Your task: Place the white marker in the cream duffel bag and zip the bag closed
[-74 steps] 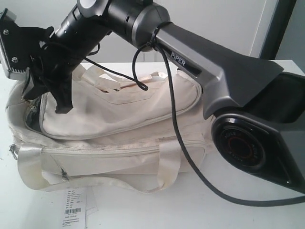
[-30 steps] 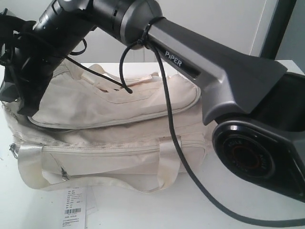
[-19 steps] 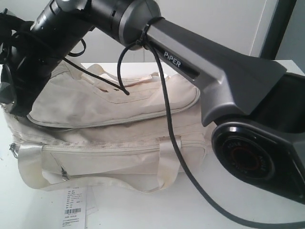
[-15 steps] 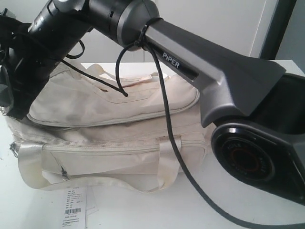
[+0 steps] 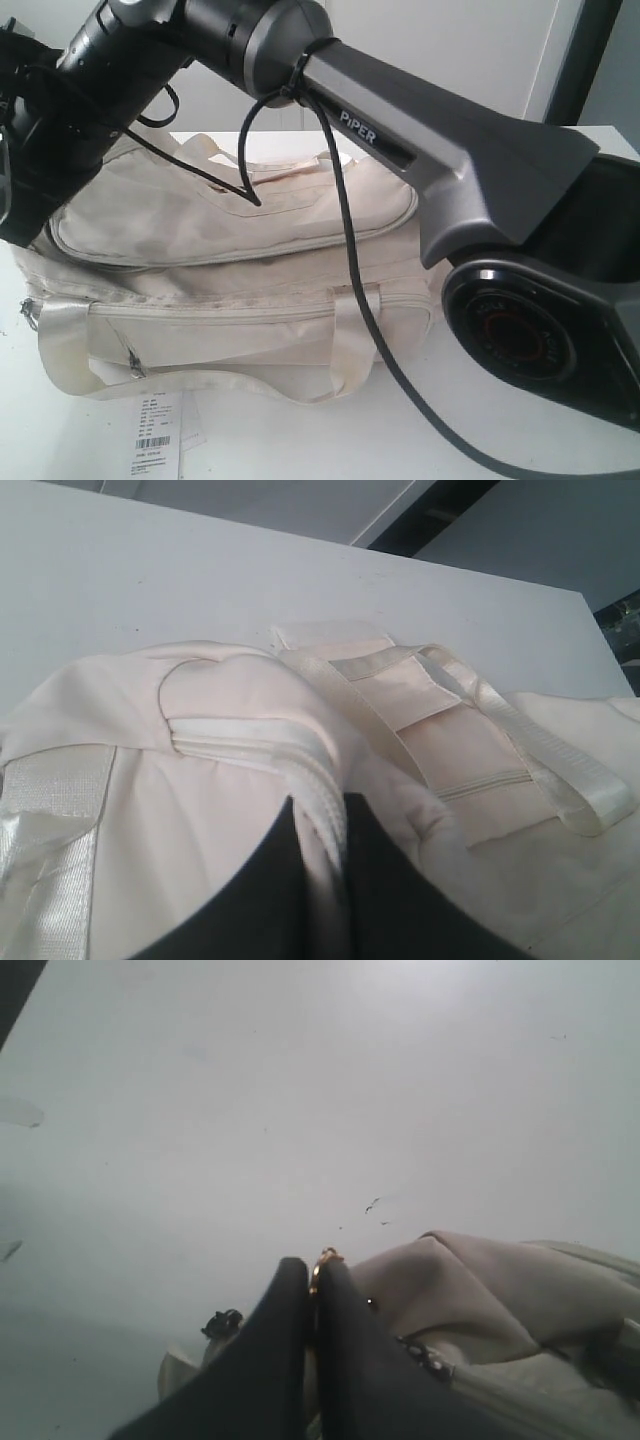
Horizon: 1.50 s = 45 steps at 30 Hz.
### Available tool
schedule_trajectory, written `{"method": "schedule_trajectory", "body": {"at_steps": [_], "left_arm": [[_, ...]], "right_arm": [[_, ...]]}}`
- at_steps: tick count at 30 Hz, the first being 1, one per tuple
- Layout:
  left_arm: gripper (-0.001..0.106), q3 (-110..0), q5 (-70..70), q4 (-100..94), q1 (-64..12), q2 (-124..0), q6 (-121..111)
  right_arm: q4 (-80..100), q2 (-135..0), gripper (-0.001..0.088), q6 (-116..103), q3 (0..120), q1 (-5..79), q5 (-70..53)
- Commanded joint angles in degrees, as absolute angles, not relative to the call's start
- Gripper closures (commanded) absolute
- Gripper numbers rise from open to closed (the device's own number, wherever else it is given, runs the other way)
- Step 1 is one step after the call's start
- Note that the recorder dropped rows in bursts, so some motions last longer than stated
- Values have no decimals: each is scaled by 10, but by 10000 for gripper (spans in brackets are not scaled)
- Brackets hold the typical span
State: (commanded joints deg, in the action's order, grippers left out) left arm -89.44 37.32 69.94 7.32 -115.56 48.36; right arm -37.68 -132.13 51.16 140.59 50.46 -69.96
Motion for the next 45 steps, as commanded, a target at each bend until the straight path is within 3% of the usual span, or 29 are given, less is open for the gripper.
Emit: {"method": "schedule_trajectory", "body": {"at_steps": [29, 35, 45], "left_arm": [[1053, -894, 373, 699, 73, -1156, 484], [1053, -894, 375, 702, 73, -1156, 484], [1053, -894, 373, 702, 81, -1156, 484]], "right_arm": [[-345, -1321, 868, 354, 1404, 521, -700], [-314, -1291, 868, 359, 1330, 526, -700], [-311, -1269, 868, 339, 1306, 528, -700]]}}
